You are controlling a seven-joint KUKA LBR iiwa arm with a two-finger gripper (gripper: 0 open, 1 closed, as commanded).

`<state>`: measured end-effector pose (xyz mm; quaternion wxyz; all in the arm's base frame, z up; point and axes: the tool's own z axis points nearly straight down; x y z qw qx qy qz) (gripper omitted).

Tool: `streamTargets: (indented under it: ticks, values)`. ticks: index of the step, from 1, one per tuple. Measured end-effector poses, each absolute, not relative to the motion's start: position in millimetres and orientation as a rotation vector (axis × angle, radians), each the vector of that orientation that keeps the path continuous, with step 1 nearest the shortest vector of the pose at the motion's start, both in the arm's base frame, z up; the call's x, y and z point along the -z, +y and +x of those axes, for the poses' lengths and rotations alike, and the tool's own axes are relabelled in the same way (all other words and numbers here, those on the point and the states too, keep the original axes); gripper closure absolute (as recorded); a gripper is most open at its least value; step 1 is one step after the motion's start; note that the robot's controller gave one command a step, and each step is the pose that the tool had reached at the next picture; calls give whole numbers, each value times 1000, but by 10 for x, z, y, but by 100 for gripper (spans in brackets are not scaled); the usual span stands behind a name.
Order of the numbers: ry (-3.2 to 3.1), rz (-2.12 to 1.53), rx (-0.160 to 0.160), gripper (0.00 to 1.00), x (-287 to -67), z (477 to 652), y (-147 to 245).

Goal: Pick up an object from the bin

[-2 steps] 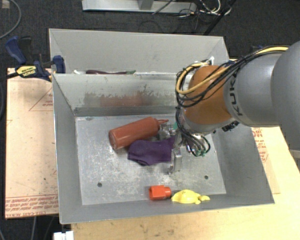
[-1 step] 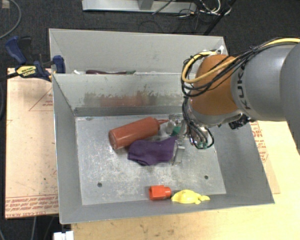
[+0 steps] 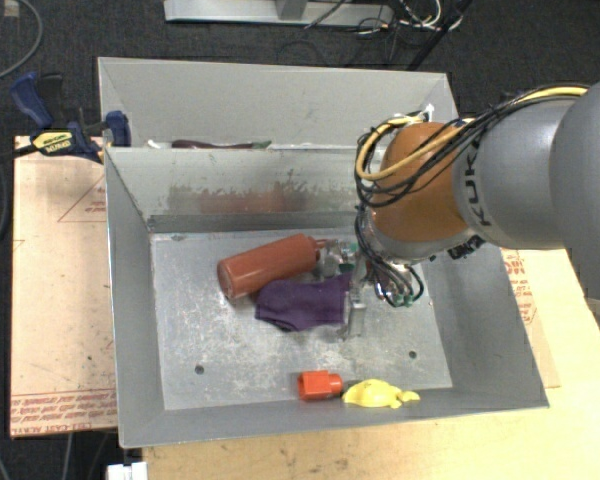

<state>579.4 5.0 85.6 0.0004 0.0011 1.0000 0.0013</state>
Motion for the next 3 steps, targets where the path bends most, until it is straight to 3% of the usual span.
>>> streamTargets:
  ticks: [1, 3]
  values:
    - [3125, 267, -6, 100, -703, 5729, 38]
    - [3128, 266, -5, 100, -734, 5718, 38]
